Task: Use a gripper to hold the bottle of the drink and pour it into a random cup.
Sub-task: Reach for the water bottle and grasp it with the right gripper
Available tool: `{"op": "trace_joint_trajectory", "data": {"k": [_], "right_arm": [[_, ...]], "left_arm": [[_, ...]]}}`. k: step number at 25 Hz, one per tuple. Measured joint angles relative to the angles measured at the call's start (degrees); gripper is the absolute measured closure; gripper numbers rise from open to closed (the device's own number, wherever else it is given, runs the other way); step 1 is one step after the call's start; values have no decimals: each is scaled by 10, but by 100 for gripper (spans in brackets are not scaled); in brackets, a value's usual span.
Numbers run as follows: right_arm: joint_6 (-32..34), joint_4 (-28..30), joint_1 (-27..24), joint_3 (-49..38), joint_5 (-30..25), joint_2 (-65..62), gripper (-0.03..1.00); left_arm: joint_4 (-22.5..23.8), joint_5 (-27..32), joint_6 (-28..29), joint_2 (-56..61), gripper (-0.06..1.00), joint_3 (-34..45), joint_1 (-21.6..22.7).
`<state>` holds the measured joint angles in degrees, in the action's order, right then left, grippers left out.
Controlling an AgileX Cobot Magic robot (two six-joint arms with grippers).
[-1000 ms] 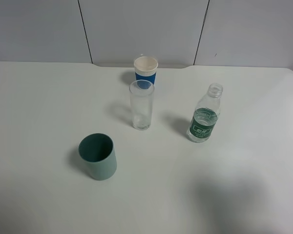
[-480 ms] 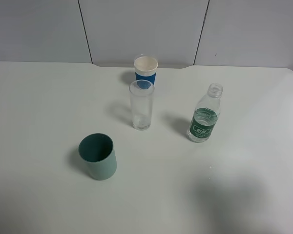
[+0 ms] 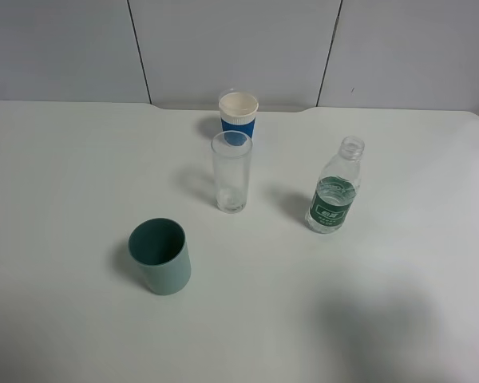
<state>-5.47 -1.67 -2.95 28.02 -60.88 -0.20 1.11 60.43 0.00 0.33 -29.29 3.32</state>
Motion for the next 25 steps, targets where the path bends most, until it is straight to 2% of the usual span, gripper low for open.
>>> {"op": "trace_joint_trajectory", "data": {"k": [25], "right_arm": [[0, 0, 0, 0, 0, 0, -2]], "left_arm": [[0, 0, 0, 0, -4, 0, 0]]}}
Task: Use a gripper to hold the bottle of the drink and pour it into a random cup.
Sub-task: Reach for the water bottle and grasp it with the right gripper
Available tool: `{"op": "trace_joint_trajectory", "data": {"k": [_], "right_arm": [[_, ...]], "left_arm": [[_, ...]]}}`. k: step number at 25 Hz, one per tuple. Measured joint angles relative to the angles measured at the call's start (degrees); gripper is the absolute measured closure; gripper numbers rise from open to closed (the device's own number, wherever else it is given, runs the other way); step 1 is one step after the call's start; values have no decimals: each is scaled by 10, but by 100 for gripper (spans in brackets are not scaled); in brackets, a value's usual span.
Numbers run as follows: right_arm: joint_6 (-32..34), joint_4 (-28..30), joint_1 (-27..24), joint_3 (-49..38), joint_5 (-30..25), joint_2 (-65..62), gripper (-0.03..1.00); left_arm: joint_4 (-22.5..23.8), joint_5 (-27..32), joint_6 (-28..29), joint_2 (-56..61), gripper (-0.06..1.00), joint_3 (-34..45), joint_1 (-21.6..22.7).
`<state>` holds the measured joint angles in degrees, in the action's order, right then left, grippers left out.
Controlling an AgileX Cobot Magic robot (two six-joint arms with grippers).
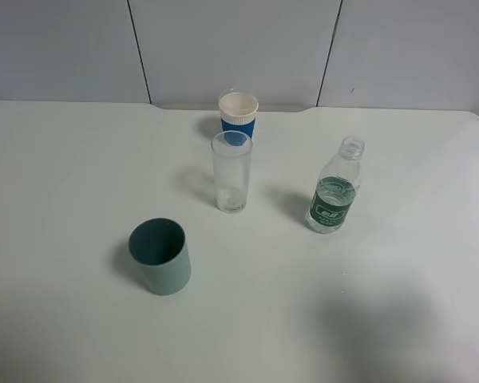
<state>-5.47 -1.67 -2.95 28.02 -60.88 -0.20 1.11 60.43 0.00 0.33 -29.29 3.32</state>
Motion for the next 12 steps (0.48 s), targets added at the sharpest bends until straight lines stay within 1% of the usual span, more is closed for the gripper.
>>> {"op": "trace_joint_trajectory", "data": {"k": [12], "right_arm": [[0, 0, 0, 0, 0, 0, -2]], "left_arm": [[0, 0, 0, 0, -4, 0, 0]]}}
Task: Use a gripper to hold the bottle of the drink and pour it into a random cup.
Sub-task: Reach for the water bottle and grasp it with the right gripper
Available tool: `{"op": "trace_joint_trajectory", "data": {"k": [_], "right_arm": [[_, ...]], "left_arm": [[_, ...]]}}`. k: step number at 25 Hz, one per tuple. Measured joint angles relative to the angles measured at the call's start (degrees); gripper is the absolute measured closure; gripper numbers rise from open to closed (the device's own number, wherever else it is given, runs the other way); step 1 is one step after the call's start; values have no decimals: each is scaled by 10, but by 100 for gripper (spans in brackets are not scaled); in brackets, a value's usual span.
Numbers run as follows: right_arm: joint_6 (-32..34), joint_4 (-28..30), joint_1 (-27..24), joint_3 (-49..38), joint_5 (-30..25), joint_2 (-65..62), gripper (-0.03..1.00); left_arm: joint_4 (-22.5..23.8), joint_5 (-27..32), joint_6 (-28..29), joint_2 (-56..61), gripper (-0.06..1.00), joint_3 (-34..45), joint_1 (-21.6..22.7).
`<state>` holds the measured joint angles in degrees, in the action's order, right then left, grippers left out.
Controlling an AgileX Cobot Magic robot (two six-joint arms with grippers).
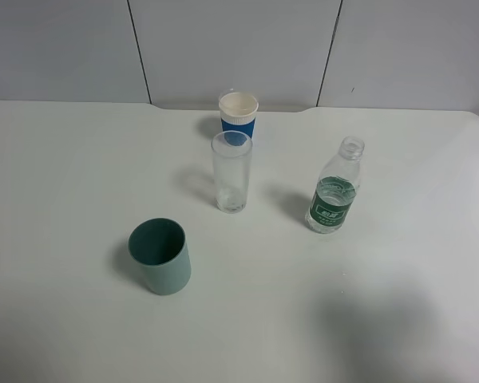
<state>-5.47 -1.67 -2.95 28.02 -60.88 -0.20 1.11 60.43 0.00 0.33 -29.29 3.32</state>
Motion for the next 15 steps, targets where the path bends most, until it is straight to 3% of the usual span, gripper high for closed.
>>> {"op": "trace_joint_trajectory", "data": {"k": [15], "right_arm": [[0, -1, 0, 0, 0, 2, -2]], "left_arm": [[0, 0, 0, 0, -4, 0, 0]]}}
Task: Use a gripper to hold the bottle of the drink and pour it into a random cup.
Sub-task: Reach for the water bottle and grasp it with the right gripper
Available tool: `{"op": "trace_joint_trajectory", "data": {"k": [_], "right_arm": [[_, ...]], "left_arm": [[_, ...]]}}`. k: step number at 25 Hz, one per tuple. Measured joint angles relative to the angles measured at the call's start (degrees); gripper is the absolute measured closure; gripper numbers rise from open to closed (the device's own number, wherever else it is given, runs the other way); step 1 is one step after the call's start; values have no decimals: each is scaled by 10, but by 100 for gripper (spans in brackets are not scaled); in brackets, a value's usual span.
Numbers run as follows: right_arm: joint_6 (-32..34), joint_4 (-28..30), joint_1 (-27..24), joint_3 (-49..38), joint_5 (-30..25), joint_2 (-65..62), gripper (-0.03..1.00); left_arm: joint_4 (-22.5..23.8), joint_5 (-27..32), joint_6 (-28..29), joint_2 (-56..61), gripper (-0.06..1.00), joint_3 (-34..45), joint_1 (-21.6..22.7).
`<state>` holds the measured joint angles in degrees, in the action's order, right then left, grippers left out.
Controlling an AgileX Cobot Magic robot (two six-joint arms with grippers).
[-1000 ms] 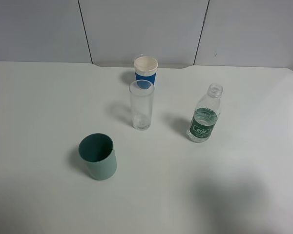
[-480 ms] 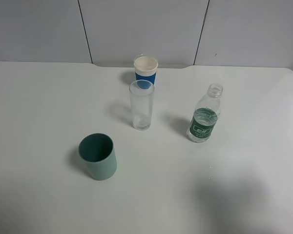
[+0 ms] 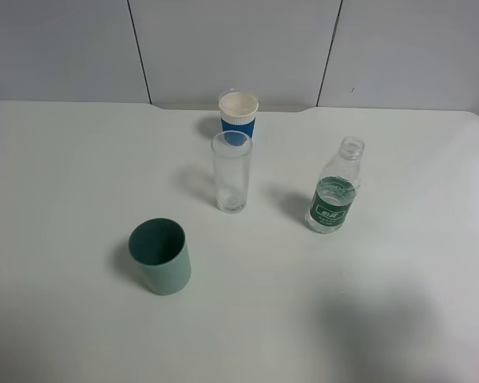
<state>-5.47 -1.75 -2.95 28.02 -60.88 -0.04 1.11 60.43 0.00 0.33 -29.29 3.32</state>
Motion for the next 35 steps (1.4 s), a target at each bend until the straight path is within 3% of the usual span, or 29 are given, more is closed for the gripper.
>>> {"op": "trace_joint_trajectory", "data": {"k": [21, 28, 35], "right_arm": [[-1, -42, 0, 4, 3, 234, -2], [-14, -83, 0, 53, 91, 319, -2], [-97, -159, 0, 55, 165, 420, -2]], "left_arm": [[0, 0, 0, 0, -4, 0, 0], [0, 0, 0, 0, -4, 0, 0], [0, 0, 0, 0, -4, 0, 0]]}}
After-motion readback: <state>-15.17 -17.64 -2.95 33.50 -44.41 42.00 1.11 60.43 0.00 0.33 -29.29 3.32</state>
